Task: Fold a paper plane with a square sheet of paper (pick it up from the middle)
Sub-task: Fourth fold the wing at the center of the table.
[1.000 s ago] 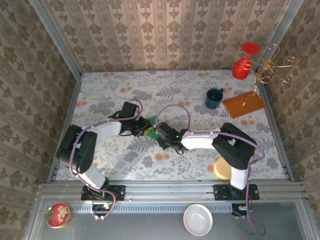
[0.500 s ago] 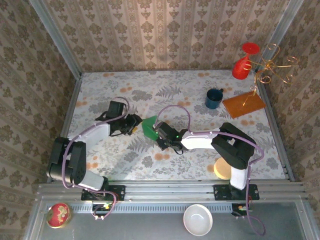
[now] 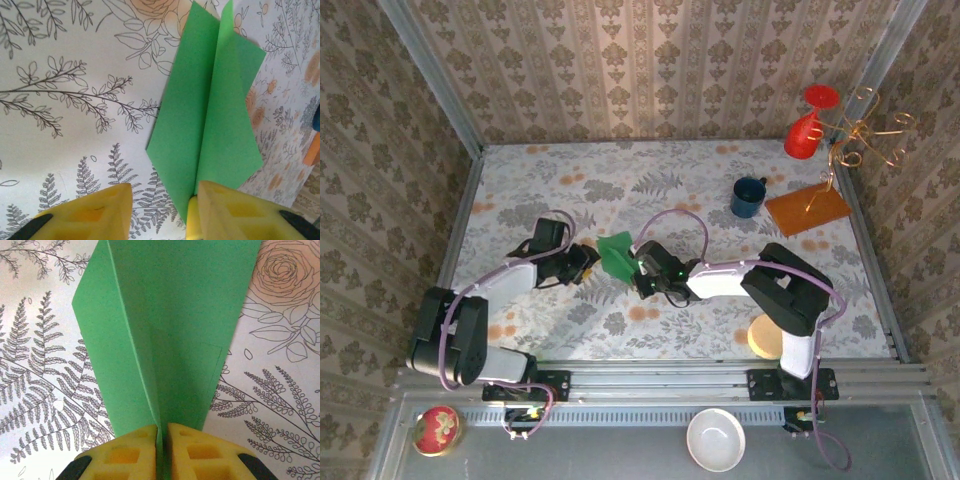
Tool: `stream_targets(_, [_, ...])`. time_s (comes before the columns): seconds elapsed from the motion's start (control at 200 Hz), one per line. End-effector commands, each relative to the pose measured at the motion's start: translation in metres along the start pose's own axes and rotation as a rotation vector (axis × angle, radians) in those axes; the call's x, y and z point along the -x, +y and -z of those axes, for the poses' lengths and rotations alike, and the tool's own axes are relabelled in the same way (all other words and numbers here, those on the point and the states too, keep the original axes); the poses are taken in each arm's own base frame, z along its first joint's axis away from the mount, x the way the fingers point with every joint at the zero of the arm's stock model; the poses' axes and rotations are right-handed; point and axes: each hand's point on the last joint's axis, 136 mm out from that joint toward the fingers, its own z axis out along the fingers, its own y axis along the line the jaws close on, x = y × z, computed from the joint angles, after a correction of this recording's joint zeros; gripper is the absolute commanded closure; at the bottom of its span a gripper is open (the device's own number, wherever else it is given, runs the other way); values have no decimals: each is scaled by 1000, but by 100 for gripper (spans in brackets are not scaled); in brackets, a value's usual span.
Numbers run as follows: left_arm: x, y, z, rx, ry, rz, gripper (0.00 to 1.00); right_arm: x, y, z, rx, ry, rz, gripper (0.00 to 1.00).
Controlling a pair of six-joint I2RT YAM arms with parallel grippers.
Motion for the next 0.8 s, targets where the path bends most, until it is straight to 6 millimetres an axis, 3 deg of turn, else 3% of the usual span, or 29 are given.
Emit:
stream_targets(0.0, [-7, -3, -5, -9, 16, -9, 66, -43, -10, -3, -6, 138, -13, 84])
stream_targets(0.305, [-8, -22, -31, -18, 69, -51, 81, -29, -10, -1, -6, 118, 36, 83])
stream_targets(0.56, [-10, -13, -49, 3, 98, -27, 85, -24, -7, 0, 4, 110, 32, 81])
stream_targets(0.795, [-13, 2, -53, 61, 108, -16, 86, -6, 1, 9, 21, 91, 24, 75])
